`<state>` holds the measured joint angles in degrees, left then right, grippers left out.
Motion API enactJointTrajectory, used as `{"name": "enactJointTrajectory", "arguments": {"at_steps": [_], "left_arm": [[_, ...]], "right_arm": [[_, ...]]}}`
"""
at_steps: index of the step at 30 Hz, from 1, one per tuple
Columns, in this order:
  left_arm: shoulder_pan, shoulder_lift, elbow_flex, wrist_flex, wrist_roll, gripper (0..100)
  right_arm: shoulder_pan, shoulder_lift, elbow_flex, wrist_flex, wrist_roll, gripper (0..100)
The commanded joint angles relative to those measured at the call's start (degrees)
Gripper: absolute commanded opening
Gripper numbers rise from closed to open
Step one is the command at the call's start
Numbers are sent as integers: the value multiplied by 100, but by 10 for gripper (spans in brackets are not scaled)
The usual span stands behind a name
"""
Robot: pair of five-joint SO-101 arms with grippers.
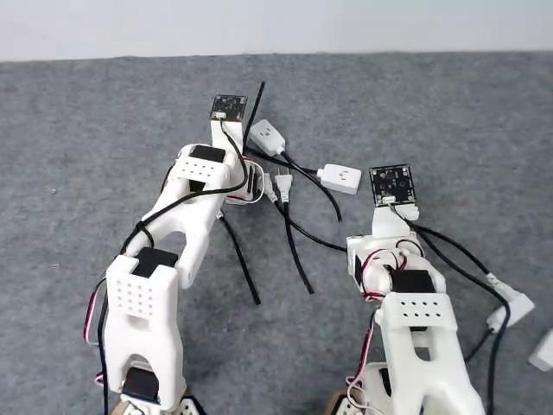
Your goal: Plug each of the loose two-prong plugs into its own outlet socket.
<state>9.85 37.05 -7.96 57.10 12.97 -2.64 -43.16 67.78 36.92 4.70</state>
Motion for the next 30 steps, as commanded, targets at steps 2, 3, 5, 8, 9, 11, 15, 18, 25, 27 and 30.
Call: {"name": "enactJointTrajectory", "arguments": {"at_steps": [2, 3, 5, 8, 9, 11, 15, 18, 25, 27, 30], "left_arm": [[70, -79, -215, 387, -35, 13], [88, -105, -224, 519, 88, 13], [220, -290, -207, 905, 589, 13], [457, -870, -171, 1547, 1187, 13], [536, -1090, -57, 1662, 1319, 13], [730, -1600, 374, 1705, 1591, 13], [1020, -2787, 1780, 1363, 1890, 13], [1011, -3604, 2826, 1090, 1925, 13], [501, -5336, 5112, 255, 1899, 13], [457, -5864, 5807, -18, 1899, 13], [475, -6585, 6668, -132, 1644, 13]], "right_arm": [[-4, 22, -35, -4, 62, 58], [-4, 22, -35, -4, 62, 58], [-4, 22, -35, -13, 62, 58], [-4, 22, -35, -13, 62, 58], [-4, 22, -35, -13, 62, 58], [-4, 22, -35, -13, 62, 58], [-4, 22, -35, -13, 62, 58], [-4, 22, -35, -13, 62, 58], [-22, 22, -35, -13, 62, 58], [-31, 22, -35, -13, 62, 58], [-31, 22, -26, -4, 62, 58]]}}
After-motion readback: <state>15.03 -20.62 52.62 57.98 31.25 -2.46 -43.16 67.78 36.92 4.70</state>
